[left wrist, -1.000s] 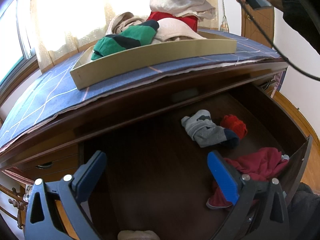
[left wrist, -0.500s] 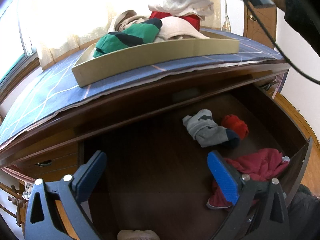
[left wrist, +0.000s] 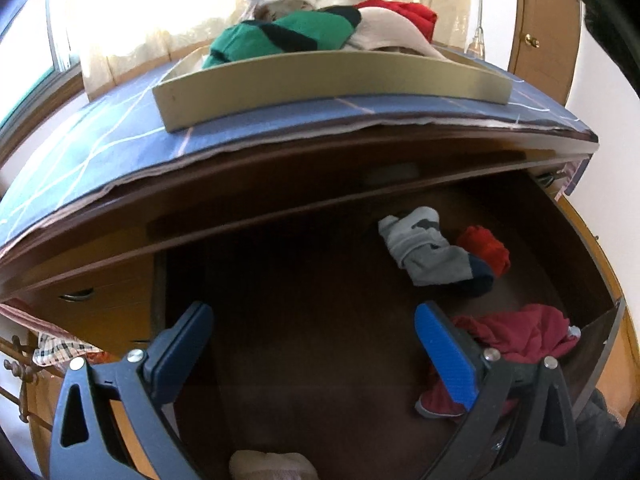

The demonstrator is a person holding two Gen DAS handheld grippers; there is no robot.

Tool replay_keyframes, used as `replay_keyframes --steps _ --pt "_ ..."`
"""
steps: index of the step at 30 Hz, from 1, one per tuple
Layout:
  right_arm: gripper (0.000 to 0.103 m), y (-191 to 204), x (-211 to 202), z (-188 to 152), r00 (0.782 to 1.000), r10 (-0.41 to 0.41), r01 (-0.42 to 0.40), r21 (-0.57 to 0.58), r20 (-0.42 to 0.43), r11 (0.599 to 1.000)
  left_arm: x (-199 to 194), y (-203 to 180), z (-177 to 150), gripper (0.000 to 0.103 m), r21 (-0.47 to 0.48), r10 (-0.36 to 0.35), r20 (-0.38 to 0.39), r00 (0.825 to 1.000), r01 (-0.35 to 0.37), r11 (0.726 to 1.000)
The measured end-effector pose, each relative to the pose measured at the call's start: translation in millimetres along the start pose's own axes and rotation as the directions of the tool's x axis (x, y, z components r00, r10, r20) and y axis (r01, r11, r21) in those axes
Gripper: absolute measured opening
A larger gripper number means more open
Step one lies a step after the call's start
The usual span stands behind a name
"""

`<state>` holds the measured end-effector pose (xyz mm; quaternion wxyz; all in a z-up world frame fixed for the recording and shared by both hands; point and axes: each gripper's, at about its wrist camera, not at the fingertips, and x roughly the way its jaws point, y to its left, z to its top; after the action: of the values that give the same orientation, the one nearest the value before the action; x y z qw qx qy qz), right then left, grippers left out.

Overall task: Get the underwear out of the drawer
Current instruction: 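Carry the white dotted garment into the tray and open the right gripper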

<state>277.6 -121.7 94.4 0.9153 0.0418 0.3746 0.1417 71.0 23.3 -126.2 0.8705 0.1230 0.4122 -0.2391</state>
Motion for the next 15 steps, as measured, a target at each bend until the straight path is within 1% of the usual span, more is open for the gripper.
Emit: replay_keyframes --steps 4,8,12,15 --pt "0.021 6 45 -3 0.997 -0.040 0.039 -0.010 -0.069 0.999 -1 -2 -1 0.103 0.011 0.009 0.006 1.000 -0.009 1.000" --pt "0.021 4 77 -8 0.990 -0.098 0.098 -0.013 -0.102 0.995 0 -3 -1 0.103 0.005 0.006 0.003 1.000 -0.006 1.000" --pt "0.023 -1 87 -10 0.987 -0.121 0.121 -0.012 -0.104 0.993 0 -2 -1 0.103 0.010 0.006 0.002 1.000 -0.006 1.000" --pt "0.027 -6 87 -9 0.989 -0.097 0.099 0.006 -0.110 0.995 0 -2 -1 0.103 0.009 0.007 0.002 1.000 -0.007 1.000"
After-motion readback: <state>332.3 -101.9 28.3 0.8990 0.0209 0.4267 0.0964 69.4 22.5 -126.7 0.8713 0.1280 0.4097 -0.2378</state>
